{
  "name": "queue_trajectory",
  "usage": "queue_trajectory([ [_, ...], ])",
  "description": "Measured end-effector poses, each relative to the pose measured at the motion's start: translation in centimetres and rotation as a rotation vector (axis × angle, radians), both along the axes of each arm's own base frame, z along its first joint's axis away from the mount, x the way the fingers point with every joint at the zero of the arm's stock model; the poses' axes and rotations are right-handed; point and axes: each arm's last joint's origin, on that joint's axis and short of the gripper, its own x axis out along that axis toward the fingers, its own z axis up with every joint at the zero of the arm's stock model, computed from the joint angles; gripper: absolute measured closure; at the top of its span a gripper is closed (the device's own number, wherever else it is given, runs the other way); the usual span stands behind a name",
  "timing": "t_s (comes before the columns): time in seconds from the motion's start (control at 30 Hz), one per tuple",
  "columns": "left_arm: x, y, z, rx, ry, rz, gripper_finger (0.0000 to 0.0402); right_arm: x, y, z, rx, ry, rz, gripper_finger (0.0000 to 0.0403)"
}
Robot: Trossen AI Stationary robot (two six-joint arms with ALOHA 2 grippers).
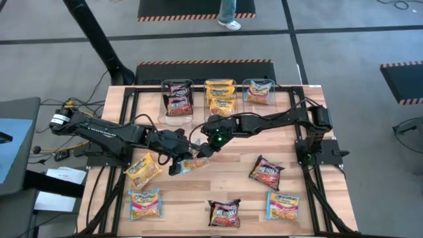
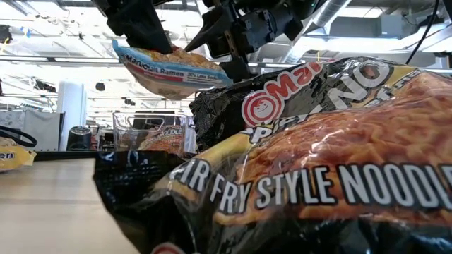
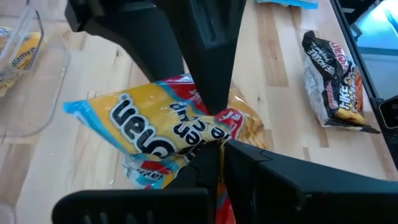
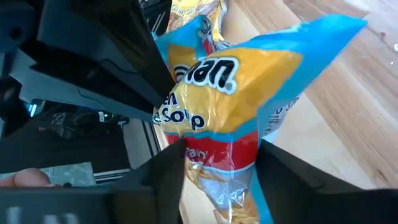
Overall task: Sort Maruchan noodles
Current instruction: Put the blue noodle pack into the right transparent bin
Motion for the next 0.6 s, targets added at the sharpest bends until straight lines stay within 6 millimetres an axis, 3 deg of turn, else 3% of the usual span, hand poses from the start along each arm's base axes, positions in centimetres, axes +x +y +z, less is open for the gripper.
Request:
queue_trajectory([
  [0.3, -0.01, 0.22, -0.05, -0.016, 0.008, 0.016, 0.0401, 0.01, 0.33, -0.07, -0.018, 0.001, -0.011, 0.035],
  [0.5, -0.01, 0.23, -0.03, -0.036, 0.007, 0.034, 0.0392, 0.01, 0.41, -0.08, -0.019, 0.002, -0.01, 0.0394],
  [0.6, 0.02, 0.22, 0.0, -0.036, 0.004, 0.033, 0.0386, 0.02, 0.43, -0.08, -0.019, 0.001, -0.01, 0.0398],
])
